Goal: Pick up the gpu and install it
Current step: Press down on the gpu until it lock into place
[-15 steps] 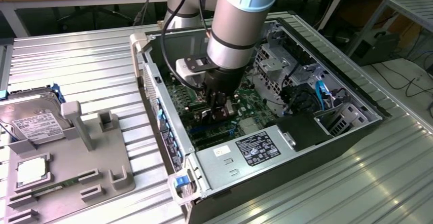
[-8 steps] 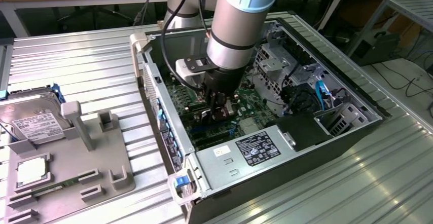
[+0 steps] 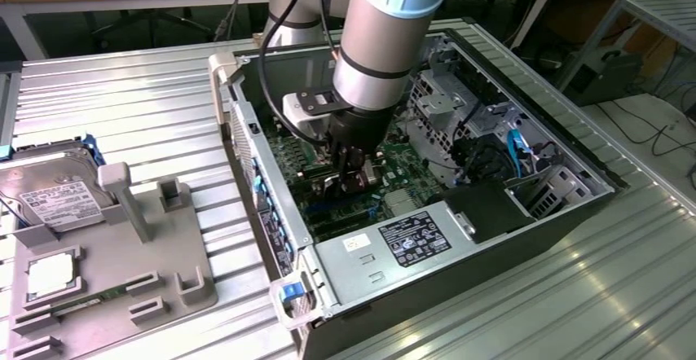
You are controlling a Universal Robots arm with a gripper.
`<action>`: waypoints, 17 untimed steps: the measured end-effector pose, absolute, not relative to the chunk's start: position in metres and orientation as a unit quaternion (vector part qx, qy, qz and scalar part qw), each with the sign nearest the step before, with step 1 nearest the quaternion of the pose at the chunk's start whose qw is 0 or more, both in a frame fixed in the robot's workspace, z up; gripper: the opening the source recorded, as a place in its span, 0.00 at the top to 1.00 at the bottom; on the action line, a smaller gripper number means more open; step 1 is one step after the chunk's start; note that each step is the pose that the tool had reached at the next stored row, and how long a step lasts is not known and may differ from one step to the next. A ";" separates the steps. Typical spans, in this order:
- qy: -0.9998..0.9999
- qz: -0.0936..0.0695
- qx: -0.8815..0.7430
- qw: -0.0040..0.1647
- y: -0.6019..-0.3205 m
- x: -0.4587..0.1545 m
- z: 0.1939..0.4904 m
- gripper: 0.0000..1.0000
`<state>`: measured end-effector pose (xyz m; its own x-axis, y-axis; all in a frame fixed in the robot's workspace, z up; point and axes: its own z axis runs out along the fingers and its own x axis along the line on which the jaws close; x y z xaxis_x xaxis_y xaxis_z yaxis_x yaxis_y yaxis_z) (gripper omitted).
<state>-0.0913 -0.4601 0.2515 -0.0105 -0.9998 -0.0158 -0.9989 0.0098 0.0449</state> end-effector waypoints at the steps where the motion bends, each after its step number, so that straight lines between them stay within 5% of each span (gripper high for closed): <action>1: -0.710 -0.022 0.703 0.010 -0.460 -0.091 0.252 0.73; 17: -0.710 -0.021 0.703 0.010 -0.459 -0.091 0.252 0.73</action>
<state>-0.0913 -0.4586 0.2515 -0.0104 -0.9998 -0.0157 -0.9989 0.0097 0.0449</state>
